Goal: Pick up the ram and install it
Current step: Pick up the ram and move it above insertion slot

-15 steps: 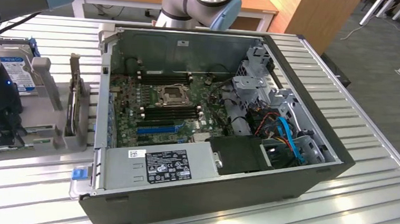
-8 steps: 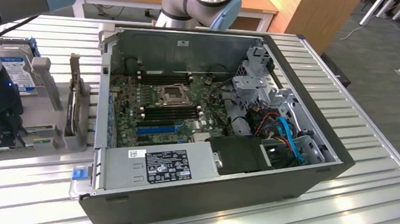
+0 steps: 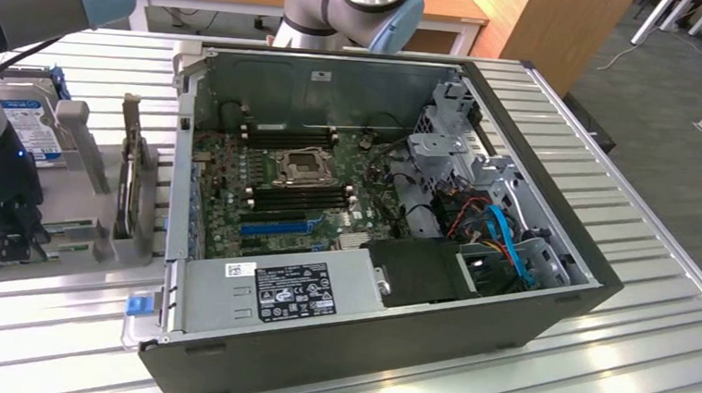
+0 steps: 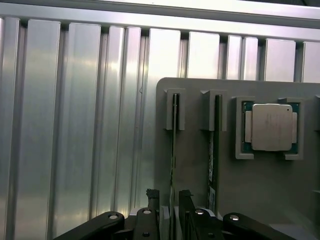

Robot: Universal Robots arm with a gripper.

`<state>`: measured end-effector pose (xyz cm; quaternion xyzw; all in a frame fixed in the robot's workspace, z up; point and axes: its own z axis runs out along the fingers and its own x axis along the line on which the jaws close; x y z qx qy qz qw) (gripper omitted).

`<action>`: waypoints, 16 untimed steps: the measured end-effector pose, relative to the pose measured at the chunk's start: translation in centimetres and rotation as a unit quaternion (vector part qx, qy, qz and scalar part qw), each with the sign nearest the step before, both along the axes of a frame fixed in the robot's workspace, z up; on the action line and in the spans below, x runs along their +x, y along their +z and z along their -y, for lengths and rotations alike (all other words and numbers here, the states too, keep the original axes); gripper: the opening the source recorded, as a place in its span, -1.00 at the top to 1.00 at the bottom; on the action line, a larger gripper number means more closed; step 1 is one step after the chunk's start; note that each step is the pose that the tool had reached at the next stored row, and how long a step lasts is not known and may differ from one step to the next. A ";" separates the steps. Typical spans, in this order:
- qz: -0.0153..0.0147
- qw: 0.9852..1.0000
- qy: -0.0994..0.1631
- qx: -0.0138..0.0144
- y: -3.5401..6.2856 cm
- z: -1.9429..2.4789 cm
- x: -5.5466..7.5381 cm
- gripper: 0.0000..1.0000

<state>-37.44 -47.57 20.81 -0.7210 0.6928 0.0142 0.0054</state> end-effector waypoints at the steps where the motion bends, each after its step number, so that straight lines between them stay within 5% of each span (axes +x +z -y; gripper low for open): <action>1: 0.000 1.000 0.000 0.000 -0.07 0.00 0.0 0.41; 16: 0.000 1.000 0.000 0.000 -0.48 -0.11 0.0 0.41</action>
